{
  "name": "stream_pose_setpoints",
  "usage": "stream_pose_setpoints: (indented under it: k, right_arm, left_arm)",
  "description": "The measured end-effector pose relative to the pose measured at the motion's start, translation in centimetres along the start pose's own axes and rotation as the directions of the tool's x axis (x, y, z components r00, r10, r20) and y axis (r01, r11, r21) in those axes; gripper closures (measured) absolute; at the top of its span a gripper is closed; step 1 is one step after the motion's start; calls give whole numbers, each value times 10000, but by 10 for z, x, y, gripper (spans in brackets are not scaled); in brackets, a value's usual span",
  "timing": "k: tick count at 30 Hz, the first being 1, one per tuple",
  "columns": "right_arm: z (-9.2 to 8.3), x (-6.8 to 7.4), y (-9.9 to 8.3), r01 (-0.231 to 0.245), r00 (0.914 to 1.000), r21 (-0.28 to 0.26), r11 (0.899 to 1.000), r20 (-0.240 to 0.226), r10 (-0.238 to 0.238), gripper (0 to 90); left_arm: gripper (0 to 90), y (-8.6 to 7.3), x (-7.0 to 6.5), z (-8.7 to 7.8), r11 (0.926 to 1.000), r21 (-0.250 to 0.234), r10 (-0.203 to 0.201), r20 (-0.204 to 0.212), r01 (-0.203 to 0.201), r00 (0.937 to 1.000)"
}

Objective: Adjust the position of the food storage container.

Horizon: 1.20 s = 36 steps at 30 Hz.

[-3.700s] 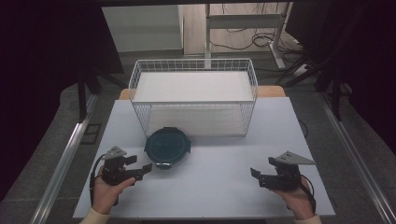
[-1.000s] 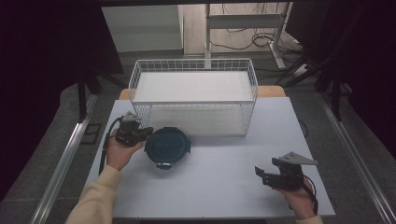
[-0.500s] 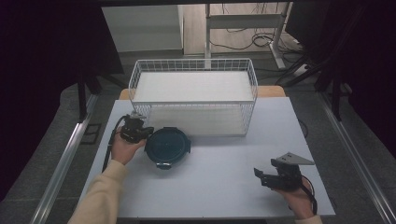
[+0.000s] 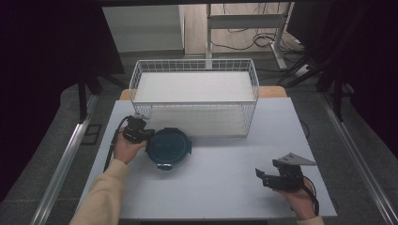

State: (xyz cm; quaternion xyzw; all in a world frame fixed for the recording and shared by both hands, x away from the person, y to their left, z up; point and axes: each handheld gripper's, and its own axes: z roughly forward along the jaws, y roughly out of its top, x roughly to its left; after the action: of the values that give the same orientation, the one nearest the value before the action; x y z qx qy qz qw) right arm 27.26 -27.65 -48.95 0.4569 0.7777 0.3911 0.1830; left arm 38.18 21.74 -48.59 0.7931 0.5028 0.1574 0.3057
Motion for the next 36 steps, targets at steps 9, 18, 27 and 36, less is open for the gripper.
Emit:
stream_pose_setpoints:
  k: [9,18,27,36]
  right_arm:
    - [1,1,1,15,10000,3,10000,-40,-15,212]
    - [0,1,2,3,10000,-42,10000,-62,-3,211]
    - [0,3,2,63,9999,-34,10000,-111,-64,211]
    - [0,1,3,0,10000,-55,10000,-97,-1,212]
  left_arm:
    - [900,0,-6,-1,9997,153,162,190,-165,9997]
    - [900,1,-25,-1,9976,236,639,561,-653,9964]
    - [900,-1,-42,-1,9969,184,744,740,-760,9945]
    - [900,-3,-60,-3,9950,269,917,1318,-960,9870]
